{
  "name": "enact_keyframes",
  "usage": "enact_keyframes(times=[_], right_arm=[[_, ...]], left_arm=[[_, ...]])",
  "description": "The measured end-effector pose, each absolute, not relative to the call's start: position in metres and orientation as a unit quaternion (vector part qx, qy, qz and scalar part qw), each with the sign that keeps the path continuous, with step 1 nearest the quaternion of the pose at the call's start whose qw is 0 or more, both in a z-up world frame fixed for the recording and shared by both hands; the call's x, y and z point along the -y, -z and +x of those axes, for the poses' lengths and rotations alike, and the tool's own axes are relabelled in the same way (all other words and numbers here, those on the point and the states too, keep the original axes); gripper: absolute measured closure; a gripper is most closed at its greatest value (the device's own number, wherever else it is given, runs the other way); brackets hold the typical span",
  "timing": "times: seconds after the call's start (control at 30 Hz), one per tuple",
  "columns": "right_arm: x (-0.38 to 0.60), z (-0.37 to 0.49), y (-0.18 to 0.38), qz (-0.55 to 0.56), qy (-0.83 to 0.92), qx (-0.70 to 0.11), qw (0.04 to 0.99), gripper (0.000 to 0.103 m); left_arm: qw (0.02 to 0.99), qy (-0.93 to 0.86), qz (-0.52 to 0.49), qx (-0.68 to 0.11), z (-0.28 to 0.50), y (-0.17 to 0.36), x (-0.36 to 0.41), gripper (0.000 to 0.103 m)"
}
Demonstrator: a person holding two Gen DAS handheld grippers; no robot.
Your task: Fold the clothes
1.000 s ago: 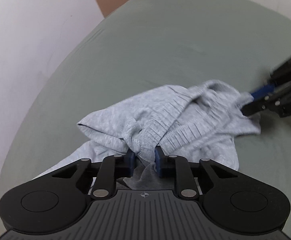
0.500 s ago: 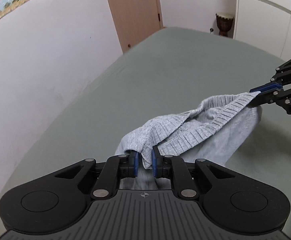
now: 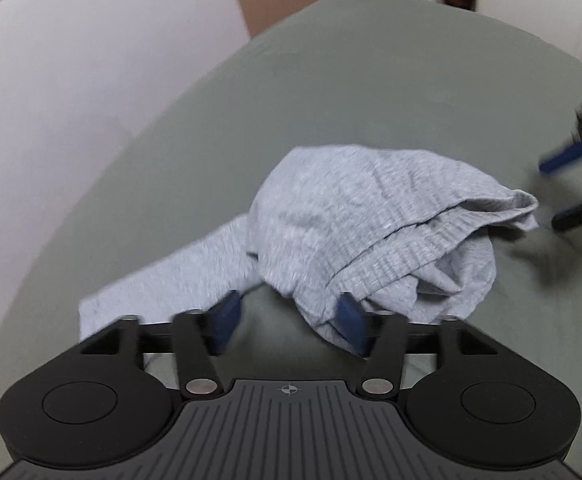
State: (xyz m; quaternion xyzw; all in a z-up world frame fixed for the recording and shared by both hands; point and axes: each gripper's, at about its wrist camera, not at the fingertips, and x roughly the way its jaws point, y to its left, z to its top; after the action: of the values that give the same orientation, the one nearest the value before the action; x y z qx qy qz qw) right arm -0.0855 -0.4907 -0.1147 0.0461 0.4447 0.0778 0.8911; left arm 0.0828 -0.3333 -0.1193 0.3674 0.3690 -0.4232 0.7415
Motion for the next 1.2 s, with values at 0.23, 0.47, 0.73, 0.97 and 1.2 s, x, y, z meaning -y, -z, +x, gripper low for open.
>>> enact_keyframes(times=[0.23, 0.47, 0.73, 0.97, 1.2], right_arm=[[0.463, -0.073, 0.119, 0.004, -0.111, -0.444, 0.889, 0.042], [0.449, -0.053, 0.132, -0.023, -0.118, -0.458, 0.881, 0.042], [0.445, -0.048, 0.140, -0.039, -0.120, -0.463, 0.877, 0.043], [0.453, -0.051, 0.141, -0.025, -0.114, -0.466, 0.877, 0.043], [0.447, -0.050, 0.144, -0.033, -0.120, -0.465, 0.876, 0.047]], left_arm=[[0.693, 0.477, 0.440, -0.313, 0.052, 0.123, 0.339, 0.041], [0.658, 0.502, 0.482, -0.289, 0.053, 0.125, 0.347, 0.042], [0.573, 0.532, 0.578, -0.232, 0.055, 0.131, 0.348, 0.042], [0.512, 0.531, 0.655, -0.164, 0.037, 0.153, 0.334, 0.042], [0.502, 0.520, 0.681, -0.115, 0.034, 0.170, 0.340, 0.042]])
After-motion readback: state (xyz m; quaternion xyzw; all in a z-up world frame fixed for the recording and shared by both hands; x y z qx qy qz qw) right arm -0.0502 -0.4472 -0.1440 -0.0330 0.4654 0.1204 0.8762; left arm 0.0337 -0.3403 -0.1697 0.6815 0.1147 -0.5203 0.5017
